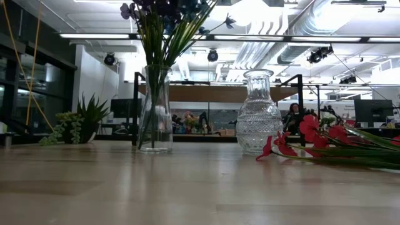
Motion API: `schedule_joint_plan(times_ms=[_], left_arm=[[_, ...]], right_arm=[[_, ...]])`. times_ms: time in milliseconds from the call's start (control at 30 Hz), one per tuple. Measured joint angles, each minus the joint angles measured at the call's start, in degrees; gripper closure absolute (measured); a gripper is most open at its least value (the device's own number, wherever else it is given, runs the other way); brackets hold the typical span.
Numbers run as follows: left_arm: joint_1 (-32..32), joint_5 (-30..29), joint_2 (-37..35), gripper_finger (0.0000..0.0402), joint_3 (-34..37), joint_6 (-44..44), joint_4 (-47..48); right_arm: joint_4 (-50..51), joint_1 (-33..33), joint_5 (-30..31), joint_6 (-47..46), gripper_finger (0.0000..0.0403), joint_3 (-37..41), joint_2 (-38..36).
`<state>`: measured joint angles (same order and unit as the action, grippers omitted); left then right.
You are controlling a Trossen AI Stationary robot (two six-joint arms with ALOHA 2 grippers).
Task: Pick and place flowers into a vace then onto a shelf
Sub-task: Put the orange flower into the left transparent crystal vase
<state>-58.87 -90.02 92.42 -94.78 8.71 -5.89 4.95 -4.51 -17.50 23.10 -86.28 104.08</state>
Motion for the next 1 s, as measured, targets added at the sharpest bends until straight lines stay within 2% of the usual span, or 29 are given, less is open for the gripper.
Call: schedule_joint_plan(times_ms=[267,733,1000], left_arm=[[0.0,0.0,0.0,0.0225,0.0,-0.01,0.02],[-0.01,0.0,0.0,0.0225,0.0,0.0,0.04],[0.0,0.0,0.0,0.0225,0.0,0.02,0.04]], right_arm=[[-0.26,0.02,0.02,-0.39,0.0381,0.0,0.12],[-0.48,0.02,0.42,-0.4,0.0306,0.0,0.12],[-0.5,0.02,0.8,-0.81,0.0284,0.0,0.12]])
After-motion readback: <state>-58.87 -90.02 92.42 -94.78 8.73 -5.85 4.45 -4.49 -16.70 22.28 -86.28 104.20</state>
